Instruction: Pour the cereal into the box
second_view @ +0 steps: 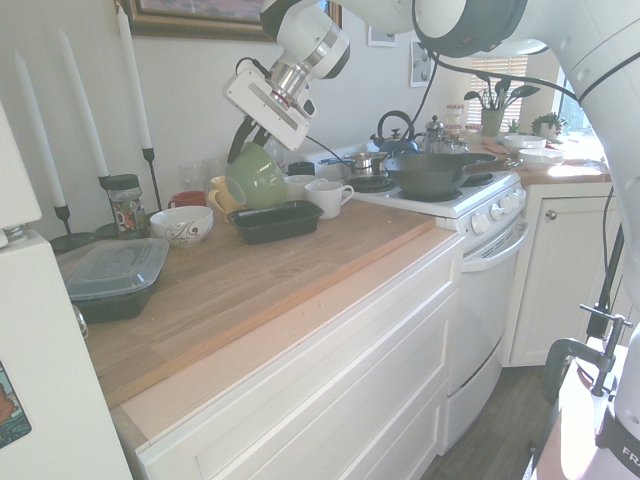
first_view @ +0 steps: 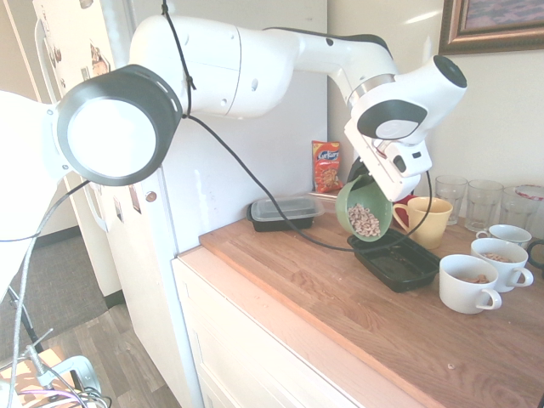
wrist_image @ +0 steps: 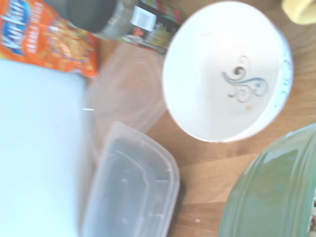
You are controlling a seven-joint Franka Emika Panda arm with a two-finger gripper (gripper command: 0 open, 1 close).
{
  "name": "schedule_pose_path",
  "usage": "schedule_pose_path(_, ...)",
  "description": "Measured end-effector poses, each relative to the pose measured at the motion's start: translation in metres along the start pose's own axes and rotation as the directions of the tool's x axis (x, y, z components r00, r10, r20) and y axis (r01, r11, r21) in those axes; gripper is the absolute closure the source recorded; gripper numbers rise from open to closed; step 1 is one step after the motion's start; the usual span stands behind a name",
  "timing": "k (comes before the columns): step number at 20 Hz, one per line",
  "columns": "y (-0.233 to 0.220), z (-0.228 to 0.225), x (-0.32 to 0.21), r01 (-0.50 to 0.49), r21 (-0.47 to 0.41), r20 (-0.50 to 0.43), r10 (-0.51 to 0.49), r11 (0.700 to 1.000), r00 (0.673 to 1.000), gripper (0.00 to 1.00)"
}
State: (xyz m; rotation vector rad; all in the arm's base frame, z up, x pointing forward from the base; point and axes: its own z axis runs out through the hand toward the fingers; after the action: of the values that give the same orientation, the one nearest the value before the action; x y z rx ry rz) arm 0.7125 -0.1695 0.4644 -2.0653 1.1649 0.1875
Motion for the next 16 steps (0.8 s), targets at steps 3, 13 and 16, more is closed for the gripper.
schedule_pose_path(3, 0.012, -0.012, 0.013, -0.015, 0.044, 0.044, 0.013, 0.999, 0.999, 1.00)
schedule_pose_path(13, 0.030, -0.011, 0.035, -0.052, 0.141, 0.167, 0.028, 0.989, 0.986, 1.00)
schedule_pose_path(16, 0.035, -0.013, 0.042, -0.065, 0.194, 0.214, 0.022, 0.979, 0.977, 1.00)
